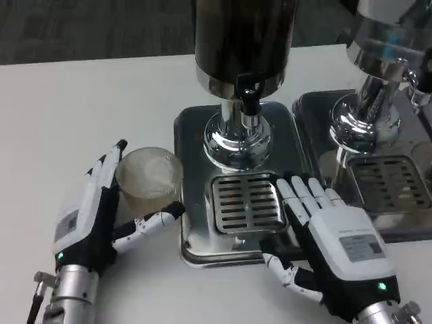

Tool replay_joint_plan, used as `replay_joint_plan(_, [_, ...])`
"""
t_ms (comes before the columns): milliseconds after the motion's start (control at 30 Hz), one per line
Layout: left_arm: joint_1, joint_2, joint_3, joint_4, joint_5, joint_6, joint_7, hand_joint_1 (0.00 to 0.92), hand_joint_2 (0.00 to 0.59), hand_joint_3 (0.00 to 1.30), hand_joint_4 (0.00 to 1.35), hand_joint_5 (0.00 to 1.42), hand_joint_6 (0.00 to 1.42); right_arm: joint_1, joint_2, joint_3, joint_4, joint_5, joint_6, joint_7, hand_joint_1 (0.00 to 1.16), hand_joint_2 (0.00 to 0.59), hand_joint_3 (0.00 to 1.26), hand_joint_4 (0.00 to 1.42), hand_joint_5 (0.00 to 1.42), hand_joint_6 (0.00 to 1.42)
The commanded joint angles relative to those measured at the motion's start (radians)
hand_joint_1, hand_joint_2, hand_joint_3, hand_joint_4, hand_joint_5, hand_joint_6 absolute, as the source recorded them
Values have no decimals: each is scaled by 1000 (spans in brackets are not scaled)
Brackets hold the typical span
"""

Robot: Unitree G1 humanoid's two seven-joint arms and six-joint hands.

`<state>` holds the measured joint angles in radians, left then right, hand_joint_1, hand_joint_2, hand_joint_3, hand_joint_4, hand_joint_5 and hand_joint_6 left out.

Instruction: Grasp the cup under the faucet to collect the drink, then remove the cup.

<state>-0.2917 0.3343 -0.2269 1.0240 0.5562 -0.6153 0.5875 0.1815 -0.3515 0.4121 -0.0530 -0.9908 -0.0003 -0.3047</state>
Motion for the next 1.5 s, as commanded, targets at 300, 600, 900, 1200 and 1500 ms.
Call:
replay_joint_plan(300, [-41, -33, -43, 63, 6, -14, 76, 322, 50, 0, 0, 203, 250, 1, -9, 1, -29, 22, -11, 36, 267, 440, 44, 0, 0, 76])
replay_joint_plan(600, [-44, -42, -52, 85, 16, -37, 158, 439, 72, 172, 403, 659, 847, 6, -3, -2, -33, 24, -5, 39, 266, 439, 44, 0, 0, 83])
replay_joint_plan(900, [-40, -43, -81, 80, 52, -30, 274, 509, 73, 396, 634, 858, 1073, -2, -4, -3, -24, 37, -5, 41, 265, 439, 44, 0, 0, 103])
replay_joint_plan(1200, [-36, -49, -93, 68, 90, 5, 415, 556, 56, 525, 748, 947, 1188, -9, 0, -4, -15, 42, -5, 37, 265, 439, 44, 0, 0, 109])
replay_joint_plan(1500, [-50, -42, -109, 69, 95, 10, 435, 645, 10, 543, 751, 951, 1213, -8, 1, -3, -19, 38, -4, 34, 264, 439, 44, 0, 0, 111])
